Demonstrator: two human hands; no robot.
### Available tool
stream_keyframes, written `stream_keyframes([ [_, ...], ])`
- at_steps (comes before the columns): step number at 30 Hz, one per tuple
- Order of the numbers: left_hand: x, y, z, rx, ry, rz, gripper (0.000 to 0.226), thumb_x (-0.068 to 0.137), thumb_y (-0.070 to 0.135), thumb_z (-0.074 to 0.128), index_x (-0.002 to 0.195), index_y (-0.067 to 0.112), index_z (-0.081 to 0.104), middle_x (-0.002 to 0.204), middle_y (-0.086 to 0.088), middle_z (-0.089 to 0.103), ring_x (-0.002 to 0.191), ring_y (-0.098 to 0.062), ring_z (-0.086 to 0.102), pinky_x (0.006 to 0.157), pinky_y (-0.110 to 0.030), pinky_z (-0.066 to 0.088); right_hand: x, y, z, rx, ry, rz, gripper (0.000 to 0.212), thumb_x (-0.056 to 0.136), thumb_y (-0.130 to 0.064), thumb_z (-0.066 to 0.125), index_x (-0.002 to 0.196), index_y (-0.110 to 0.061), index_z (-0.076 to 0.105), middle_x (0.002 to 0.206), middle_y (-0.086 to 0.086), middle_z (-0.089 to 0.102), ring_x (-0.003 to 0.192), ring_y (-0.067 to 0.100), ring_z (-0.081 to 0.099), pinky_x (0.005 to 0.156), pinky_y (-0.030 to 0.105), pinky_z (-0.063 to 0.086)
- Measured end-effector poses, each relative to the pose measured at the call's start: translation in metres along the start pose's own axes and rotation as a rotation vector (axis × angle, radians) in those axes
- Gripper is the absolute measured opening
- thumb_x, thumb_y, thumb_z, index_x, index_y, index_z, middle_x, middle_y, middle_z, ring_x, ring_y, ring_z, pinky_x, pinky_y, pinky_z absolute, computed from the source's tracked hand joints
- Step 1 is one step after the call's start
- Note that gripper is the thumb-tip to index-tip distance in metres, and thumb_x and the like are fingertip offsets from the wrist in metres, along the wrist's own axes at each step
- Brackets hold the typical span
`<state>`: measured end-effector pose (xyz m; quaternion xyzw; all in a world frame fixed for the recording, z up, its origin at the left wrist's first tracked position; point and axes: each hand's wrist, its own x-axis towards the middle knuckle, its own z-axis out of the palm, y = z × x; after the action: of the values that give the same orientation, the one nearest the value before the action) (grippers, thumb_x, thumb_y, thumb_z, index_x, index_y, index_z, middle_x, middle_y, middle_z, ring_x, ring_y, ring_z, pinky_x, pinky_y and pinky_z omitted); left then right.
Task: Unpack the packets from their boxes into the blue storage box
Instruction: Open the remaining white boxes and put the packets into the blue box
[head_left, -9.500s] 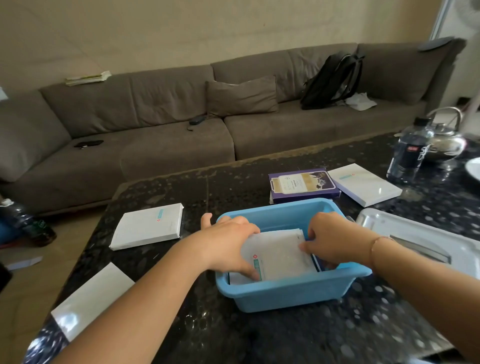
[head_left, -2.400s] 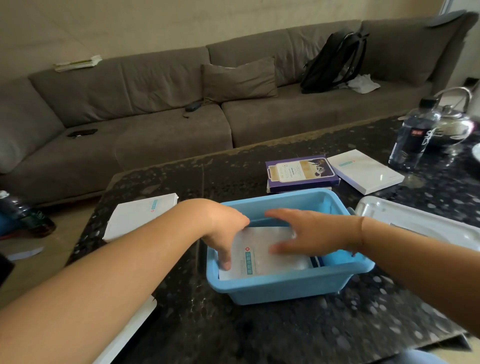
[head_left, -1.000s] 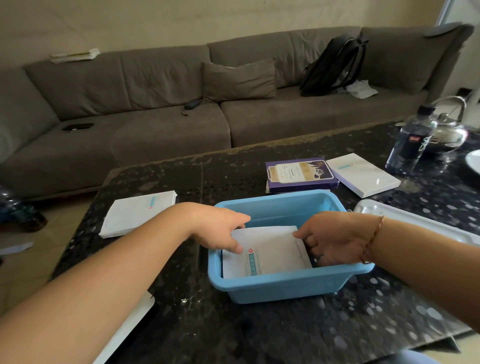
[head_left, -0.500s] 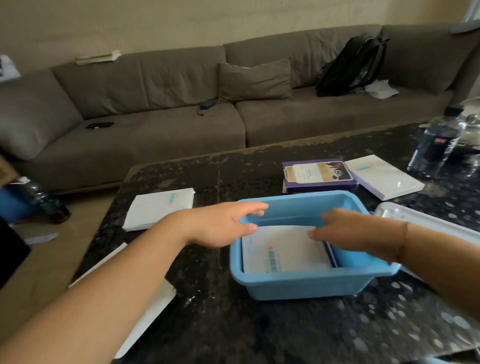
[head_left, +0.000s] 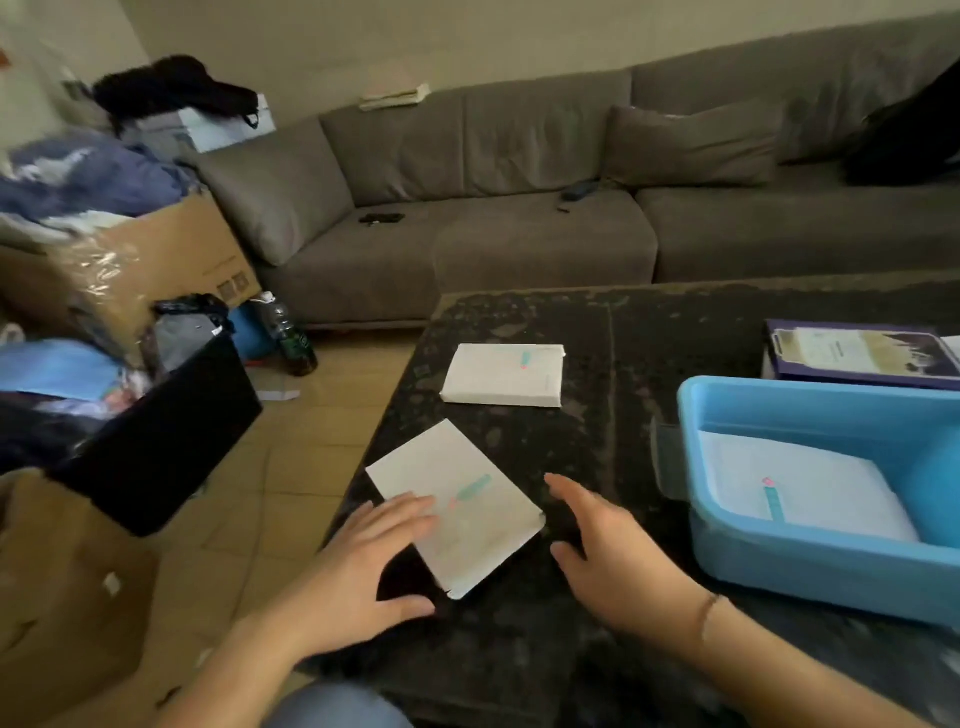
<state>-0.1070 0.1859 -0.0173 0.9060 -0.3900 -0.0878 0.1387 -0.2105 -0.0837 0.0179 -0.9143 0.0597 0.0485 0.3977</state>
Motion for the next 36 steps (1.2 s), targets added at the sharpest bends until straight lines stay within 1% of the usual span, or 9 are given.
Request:
stream_keyframes([
  [4, 0.005, 0.001, 0.022, 0.054, 0.085, 0.054, 0.077, 0.083, 0.072, 0.045, 0.15, 0.036, 0.032, 0.156, 0.032, 0.003, 0.145, 0.01, -0.009, 0.123, -0.039, -0.002, 0.033, 0.005, 0.029, -0.063, -0.018, 0.085, 0.064, 0.099, -0.014, 0.048, 0.154, -0.028, 0.019, 0.159, -0.004, 0.027, 0.148, 0.018, 0.022, 0.122, 0.036, 0.019],
  [9, 0.007, -0.001, 0.033, -0.01, 0.251, 0.129, 0.054, 0.094, 0.046, 0.041, 0.146, 0.031, 0.042, 0.157, 0.026, 0.02, 0.147, 0.005, 0.007, 0.122, -0.05, 0.015, 0.02, -0.007, 0.02, -0.038, 0.079, 0.015, 0.041, 0.099, -0.021, 0.052, 0.139, -0.029, 0.05, 0.14, -0.013, 0.052, 0.119, 0.006, 0.055, 0.103, 0.018, 0.04],
  [12, 0.004, 0.013, 0.014, -0.247, 0.368, 0.184, 0.048, 0.098, 0.04, 0.047, 0.146, 0.034, 0.044, 0.151, 0.021, 0.041, 0.142, -0.003, 0.034, 0.116, -0.042, 0.035, 0.005, -0.018, -0.005, -0.018, 0.246, -0.113, 0.028, 0.095, -0.032, 0.059, 0.123, -0.034, 0.064, 0.123, -0.016, 0.063, 0.1, 0.0, 0.061, 0.091, 0.012, 0.047],
  [16, 0.002, 0.044, -0.02, -0.663, 0.53, 0.192, 0.038, 0.1, 0.056, 0.039, 0.134, 0.044, 0.052, 0.129, 0.02, 0.061, 0.119, -0.009, 0.06, 0.088, -0.029, 0.057, -0.008, -0.04, -0.04, 0.093, 0.38, -0.284, 0.013, 0.088, -0.038, 0.063, 0.098, -0.036, 0.072, 0.099, -0.018, 0.062, 0.094, -0.004, 0.06, 0.08, 0.014, 0.053],
  [20, 0.011, 0.059, -0.03, -0.643, 0.67, 0.193, 0.039, 0.097, 0.06, 0.036, 0.129, 0.045, 0.053, 0.118, 0.025, 0.064, 0.11, -0.004, 0.063, 0.08, -0.015, 0.054, -0.005, -0.047, -0.042, 0.133, 0.353, -0.292, 0.007, 0.089, -0.036, 0.062, 0.095, -0.039, 0.065, 0.102, -0.021, 0.06, 0.097, -0.005, 0.059, 0.077, 0.006, 0.049],
  [26, 0.012, 0.06, -0.028, -0.574, 0.822, 0.198, 0.032, 0.101, 0.051, 0.041, 0.117, 0.032, 0.059, 0.109, 0.019, 0.065, 0.102, -0.005, 0.065, 0.07, -0.012, 0.053, 0.005, -0.043, -0.041, 0.176, 0.37, -0.324, 0.008, 0.085, -0.045, 0.06, 0.091, -0.049, 0.061, 0.092, -0.026, 0.065, 0.092, -0.004, 0.062, 0.075, 0.01, 0.053],
  [29, 0.013, 0.063, -0.029, -0.585, 0.837, 0.181, 0.024, 0.1, 0.044, 0.045, 0.113, 0.03, 0.06, 0.104, 0.018, 0.065, 0.098, -0.009, 0.066, 0.064, -0.017, 0.055, 0.008, -0.043, -0.04, 0.164, 0.406, -0.388, 0.025, 0.079, -0.053, 0.056, 0.098, -0.044, 0.07, 0.095, -0.026, 0.067, 0.092, -0.002, 0.064, 0.075, 0.019, 0.057],
  [33, 0.02, 0.064, -0.03, -0.614, 0.856, 0.172, 0.019, 0.099, 0.038, 0.049, 0.109, 0.027, 0.061, 0.105, 0.015, 0.067, 0.099, -0.015, 0.067, 0.07, -0.025, 0.058, 0.015, -0.038, -0.038, 0.203, 0.408, -0.439, 0.016, 0.083, -0.027, 0.072, 0.096, -0.035, 0.076, 0.096, -0.023, 0.071, 0.093, 0.002, 0.067, 0.075, 0.021, 0.057],
  [36, 0.022, 0.061, -0.031, -0.609, 0.84, 0.205, 0.024, 0.097, 0.046, 0.052, 0.109, 0.026, 0.06, 0.111, 0.014, 0.066, 0.105, -0.012, 0.065, 0.074, -0.019, 0.056, 0.016, -0.036, -0.041, 0.21, 0.378, -0.426, 0.015, 0.083, -0.025, 0.073, 0.094, -0.035, 0.076, 0.097, -0.024, 0.071, 0.092, 0.005, 0.068, 0.074, 0.024, 0.058],
])
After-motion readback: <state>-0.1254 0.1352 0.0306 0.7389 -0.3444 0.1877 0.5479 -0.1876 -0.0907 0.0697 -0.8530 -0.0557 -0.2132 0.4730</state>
